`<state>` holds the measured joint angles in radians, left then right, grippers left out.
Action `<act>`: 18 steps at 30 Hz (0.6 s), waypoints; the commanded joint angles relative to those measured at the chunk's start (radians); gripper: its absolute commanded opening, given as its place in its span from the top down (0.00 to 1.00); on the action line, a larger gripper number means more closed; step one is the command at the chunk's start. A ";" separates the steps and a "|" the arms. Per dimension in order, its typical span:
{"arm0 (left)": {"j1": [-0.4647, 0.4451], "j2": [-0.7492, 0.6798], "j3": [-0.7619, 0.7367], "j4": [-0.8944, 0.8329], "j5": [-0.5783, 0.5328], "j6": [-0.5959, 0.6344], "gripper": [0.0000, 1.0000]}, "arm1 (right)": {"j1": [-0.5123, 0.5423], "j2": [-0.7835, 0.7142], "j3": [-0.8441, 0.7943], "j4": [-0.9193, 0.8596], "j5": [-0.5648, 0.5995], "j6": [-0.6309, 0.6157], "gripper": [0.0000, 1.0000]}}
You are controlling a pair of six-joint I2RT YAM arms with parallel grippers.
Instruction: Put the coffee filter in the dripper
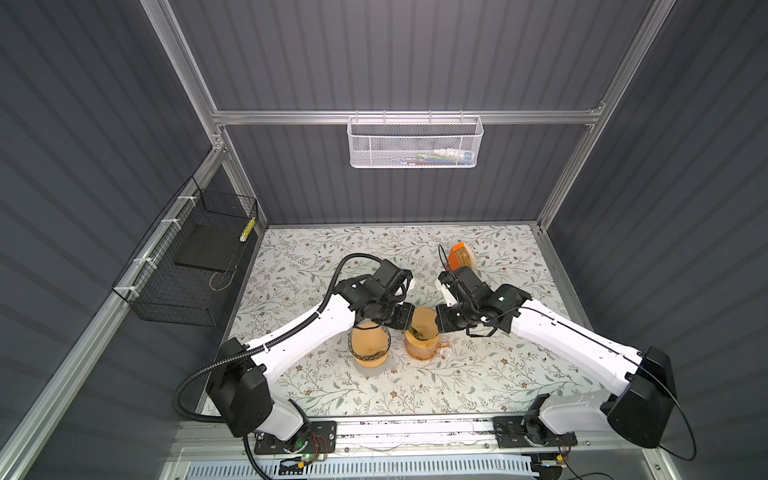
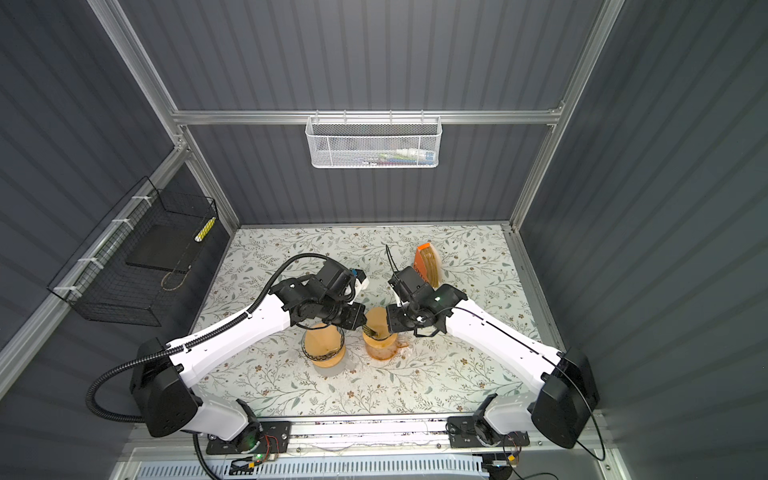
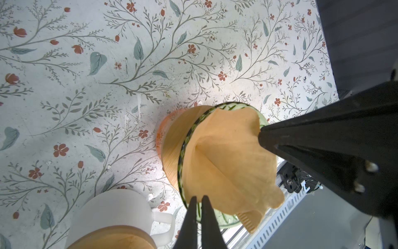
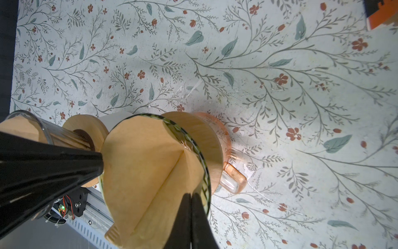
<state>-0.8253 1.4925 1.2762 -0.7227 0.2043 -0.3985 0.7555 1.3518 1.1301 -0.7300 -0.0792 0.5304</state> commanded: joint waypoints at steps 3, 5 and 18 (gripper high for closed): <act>-0.004 -0.014 0.052 -0.040 0.006 0.013 0.91 | 0.007 0.012 0.029 -0.018 0.015 -0.011 0.94; -0.004 -0.014 0.066 -0.034 0.031 0.013 0.90 | 0.008 0.013 0.031 -0.018 0.016 -0.013 0.94; -0.031 0.029 0.030 0.036 0.162 -0.025 0.90 | 0.011 0.026 0.029 -0.016 0.025 -0.013 0.94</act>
<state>-0.8486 1.5063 1.3228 -0.7055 0.3126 -0.4072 0.7609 1.3701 1.1393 -0.7300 -0.0704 0.5301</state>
